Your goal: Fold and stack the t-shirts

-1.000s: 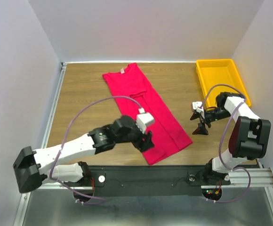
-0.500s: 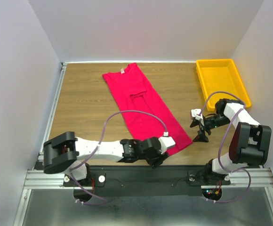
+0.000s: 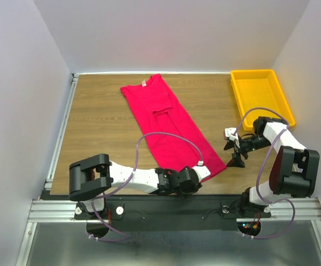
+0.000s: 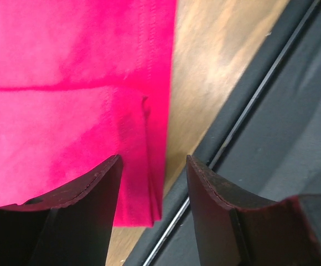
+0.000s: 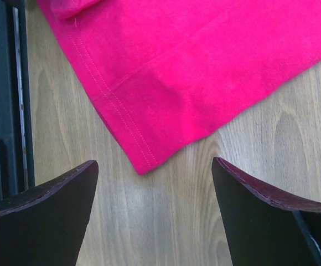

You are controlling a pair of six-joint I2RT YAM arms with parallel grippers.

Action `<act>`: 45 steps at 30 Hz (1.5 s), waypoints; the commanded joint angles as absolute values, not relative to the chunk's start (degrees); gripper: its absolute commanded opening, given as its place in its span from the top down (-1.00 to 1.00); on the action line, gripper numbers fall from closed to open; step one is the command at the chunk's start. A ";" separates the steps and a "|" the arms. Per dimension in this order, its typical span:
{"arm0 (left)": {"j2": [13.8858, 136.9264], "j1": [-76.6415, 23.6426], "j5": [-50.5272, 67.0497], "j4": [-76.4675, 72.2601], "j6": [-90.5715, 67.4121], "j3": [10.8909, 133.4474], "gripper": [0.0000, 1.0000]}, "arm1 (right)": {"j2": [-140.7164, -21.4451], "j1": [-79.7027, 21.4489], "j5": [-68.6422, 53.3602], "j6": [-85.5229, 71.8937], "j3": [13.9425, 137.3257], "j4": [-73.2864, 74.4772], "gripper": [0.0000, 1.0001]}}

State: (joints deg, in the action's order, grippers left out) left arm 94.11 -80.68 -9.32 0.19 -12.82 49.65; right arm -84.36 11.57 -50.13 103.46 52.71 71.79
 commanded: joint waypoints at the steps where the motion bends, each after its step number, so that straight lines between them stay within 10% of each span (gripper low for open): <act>1: 93.60 -81.21 -13.27 2.02 -13.10 51.15 -0.20 | -82.79 11.43 -50.98 103.18 52.47 71.37 -0.78; 12: 95.09 -81.21 -12.92 3.78 -11.51 50.89 -0.15 | -82.88 11.51 -49.48 105.29 51.50 71.46 -0.77; 29: 96.42 -81.21 -10.99 4.22 -13.89 51.33 1.00 | -83.67 8.09 -45.53 117.51 49.57 75.24 -0.74; 45: 94.39 -81.21 -9.05 2.72 -14.68 49.57 1.00 | -83.32 1.32 -38.32 113.73 42.89 60.21 -0.32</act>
State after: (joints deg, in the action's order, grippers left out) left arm 96.40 -80.88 -11.77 1.87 -13.17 51.33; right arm -84.33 1.78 -41.17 112.14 43.05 63.86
